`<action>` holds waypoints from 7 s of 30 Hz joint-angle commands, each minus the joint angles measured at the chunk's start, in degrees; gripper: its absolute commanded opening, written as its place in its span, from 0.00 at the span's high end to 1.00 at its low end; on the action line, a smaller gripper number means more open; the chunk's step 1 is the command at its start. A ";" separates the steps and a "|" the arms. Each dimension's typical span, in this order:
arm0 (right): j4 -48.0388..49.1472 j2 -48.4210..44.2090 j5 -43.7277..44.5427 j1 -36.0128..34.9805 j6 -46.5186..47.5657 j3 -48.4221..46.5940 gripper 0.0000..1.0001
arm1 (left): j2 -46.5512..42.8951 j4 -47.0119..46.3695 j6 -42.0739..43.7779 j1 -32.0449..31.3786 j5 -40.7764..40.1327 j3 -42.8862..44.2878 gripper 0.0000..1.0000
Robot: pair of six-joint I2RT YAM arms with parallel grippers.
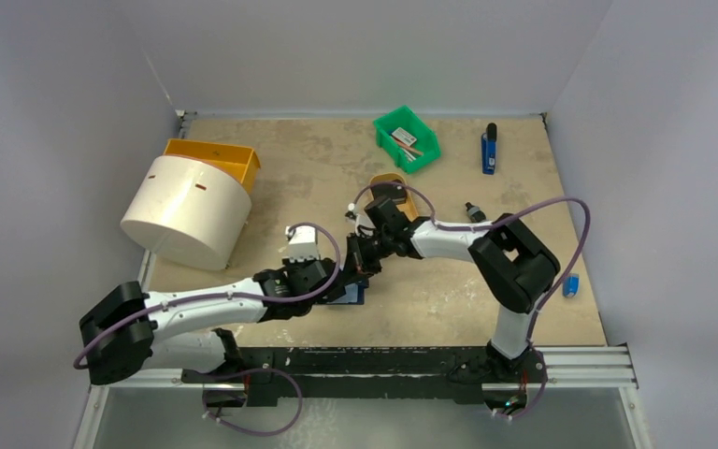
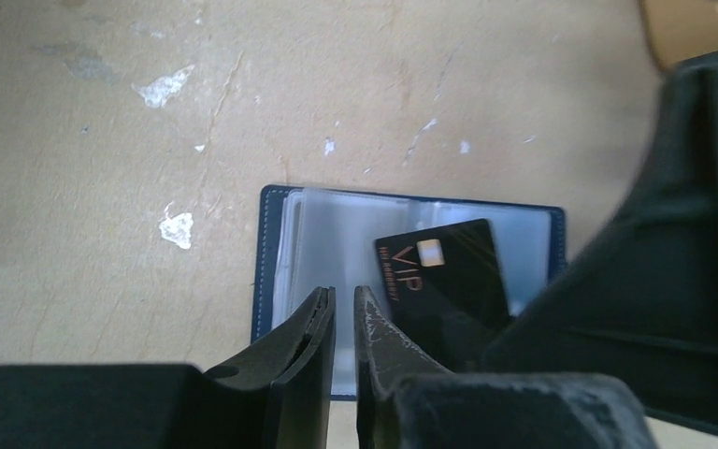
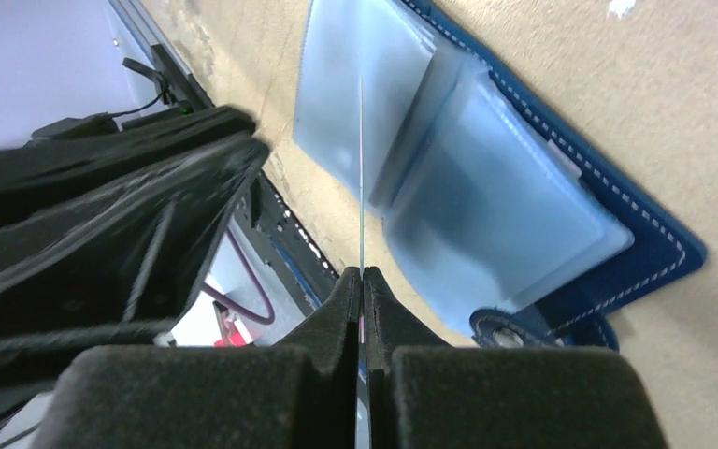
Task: Put the credit cards into the card holder
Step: Turn over the card slot in the card holder, then insert the credit card into the card holder.
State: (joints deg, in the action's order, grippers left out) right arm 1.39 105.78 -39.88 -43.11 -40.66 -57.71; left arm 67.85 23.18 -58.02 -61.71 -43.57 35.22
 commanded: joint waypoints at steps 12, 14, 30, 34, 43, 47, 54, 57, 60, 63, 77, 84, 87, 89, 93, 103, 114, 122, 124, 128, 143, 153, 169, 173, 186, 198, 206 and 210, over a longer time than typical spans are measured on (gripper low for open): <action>0.02 -3.75 1.40 -0.13 -3.47 2.74 1.00 | 5.72 -2.26 -4.66 2.28 -1.28 -3.77 0.94; 0.25 -3.74 1.72 -0.01 -4.10 3.13 1.00 | 5.62 -2.49 -4.65 2.24 -1.32 -3.95 0.94; 4.80 -4.35 0.88 1.28 -6.49 5.52 1.00 | 5.32 -2.64 -5.09 2.27 -0.93 -4.36 0.95; 5.97 -3.38 0.03 1.27 -6.79 4.71 1.00 | 5.34 -2.54 -5.09 2.21 -0.97 -4.26 0.95; 5.45 -2.57 -0.24 1.19 -7.37 4.45 1.00 | 5.16 -2.57 -5.35 2.29 -0.57 -4.16 0.95; 5.05 -3.90 0.84 1.23 -7.92 5.43 1.00 | 4.85 -2.31 -5.44 2.26 -0.68 -4.20 0.95; 5.05 -3.13 1.10 1.28 -7.60 4.91 1.00 | 4.56 -2.22 -5.35 2.26 -0.75 -4.18 0.95; 5.14 -4.64 2.23 1.23 -8.51 5.69 1.00 | 4.65 -2.20 -5.43 2.29 -0.68 -4.27 0.95; 4.96 -6.10 3.79 1.30 -8.54 6.26 1.00 | 4.65 -2.36 -5.61 2.30 -0.63 -4.59 0.95; 4.81 -5.84 3.47 1.39 -8.24 6.06 1.00 | 4.55 -2.42 -5.61 2.24 -0.62 -4.71 0.95; 6.54 -1.44 -0.95 0.88 -7.52 3.96 1.00 | 4.30 -2.33 -5.79 2.30 -0.61 -4.71 0.95; 7.96 -0.25 -2.18 0.64 -8.21 4.08 1.00 | 4.26 -2.32 -5.70 2.26 -0.51 -4.58 0.95; 9.38 0.02 -2.57 0.60 -9.07 4.09 1.00 | 4.30 -2.38 -5.70 2.26 -0.38 -4.62 0.95; 11.16 0.41 -2.97 0.64 -10.18 4.21 1.00 | 4.39 -2.37 -5.70 2.29 -0.38 -4.59 0.95; 13.53 1.48 -3.35 0.59 -11.76 3.75 1.00 | 4.47 -2.46 -5.70 2.22 -0.29 -4.65 0.96; 15.21 3.12 -1.43 0.65 -13.54 3.95 1.00 | 3.11 -0.97 -5.94 2.27 -0.87 -4.58 0.96; 17.31 4.84 0.08 0.65 -15.47 3.90 1.00 | 0.82 3.15 -6.74 2.34 -3.47 -4.58 0.95; 19.52 6.05 0.40 0.66 -17.06 4.25 1.00 | 4.11 4.65 -10.95 3.36 -3.06 -5.00 0.96; 19.84 6.18 0.41 0.66 -17.21 4.32 1.00 | 4.91 4.32 -12.35 3.74 -1.96 -5.48 0.96; 20.64 6.62 0.55 0.62 -17.63 4.39 1.00 | 5.35 3.29 -14.27 4.94 0.05 -6.91 0.96; 20.10 8.62 0.46 -0.93 -17.88 1.61 1.00 | 0.65 -6.29 -10.78 9.15 8.59 -12.61 1.00; 24.68 9.81 1.38 -1.97 -22.77 2.26 1.00 | -0.63 -8.97 -10.66 9.10 10.02 -14.18 1.00; 20.94 7.08 2.92 -2.49 -20.22 1.23 0.62 | -4.69 -9.63 -10.72 9.11 10.22 -15.42 1.00; 19.70 7.39 2.58 -2.79 -19.62 0.14 0.61 | -5.46 -11.26 -10.02 9.12 11.08 -15.84 1.00; 17.63 9.71 2.66 -4.23 -20.72 -3.77 0.62 | -12.06 -18.54 -7.61 9.07 15.12 -19.18 1.00; 2.97 7.76 8.59 -4.85 -13.65 -7.75 0.61 | -14.71 -17.40 -7.25 9.03 13.56 -18.96 1.00; -9.70 -0.11 18.79 -4.87 -5.21 -9.94 0.45 | -18.61 -10.73 -7.37 9.10 8.90 -17.55 1.00; -15.71 -3.66 24.64 -4.87 -1.61 -11.83 0.43 | -18.29 -8.37 -6.25 9.04 7.52 -15.33 1.00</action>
State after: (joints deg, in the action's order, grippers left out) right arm -6.02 107.07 -23.22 -47.90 -48.10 -65.87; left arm 49.87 12.91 -65.30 -52.51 -32.97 15.94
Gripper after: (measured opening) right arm 0.569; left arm 0.006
